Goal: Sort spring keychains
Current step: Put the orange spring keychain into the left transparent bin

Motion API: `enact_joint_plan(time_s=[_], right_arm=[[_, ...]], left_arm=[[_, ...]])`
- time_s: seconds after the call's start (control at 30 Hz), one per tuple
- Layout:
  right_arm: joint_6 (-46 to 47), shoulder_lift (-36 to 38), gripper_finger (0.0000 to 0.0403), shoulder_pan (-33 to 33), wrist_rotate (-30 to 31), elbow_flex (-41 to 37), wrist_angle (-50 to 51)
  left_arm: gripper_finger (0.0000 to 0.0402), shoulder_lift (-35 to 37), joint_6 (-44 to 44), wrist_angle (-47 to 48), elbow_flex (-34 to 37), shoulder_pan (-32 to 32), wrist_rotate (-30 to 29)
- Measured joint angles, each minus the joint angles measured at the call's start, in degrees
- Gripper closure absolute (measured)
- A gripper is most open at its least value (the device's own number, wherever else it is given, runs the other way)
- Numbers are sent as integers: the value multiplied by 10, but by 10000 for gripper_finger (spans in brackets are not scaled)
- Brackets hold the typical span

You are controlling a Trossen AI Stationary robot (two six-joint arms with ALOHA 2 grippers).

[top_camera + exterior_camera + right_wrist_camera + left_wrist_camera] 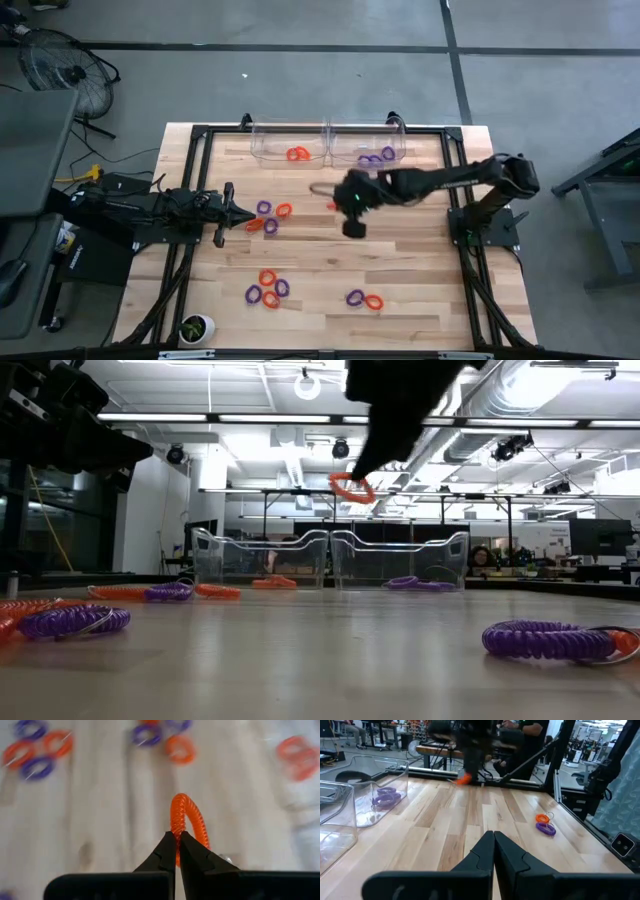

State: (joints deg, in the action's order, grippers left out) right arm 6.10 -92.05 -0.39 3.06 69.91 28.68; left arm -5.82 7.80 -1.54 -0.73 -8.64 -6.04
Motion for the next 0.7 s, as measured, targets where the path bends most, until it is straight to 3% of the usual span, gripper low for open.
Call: enact_joint_plan(time_s=[0.33, 0.7], right_arm=[[-21, -123, 402, -111, 16, 190, 33], [28, -280, 402, -178, 16, 382, 45]], left_arm=[[401, 0, 0, 0, 0, 0, 0], [401, 0, 0, 0, 0, 0, 0]])
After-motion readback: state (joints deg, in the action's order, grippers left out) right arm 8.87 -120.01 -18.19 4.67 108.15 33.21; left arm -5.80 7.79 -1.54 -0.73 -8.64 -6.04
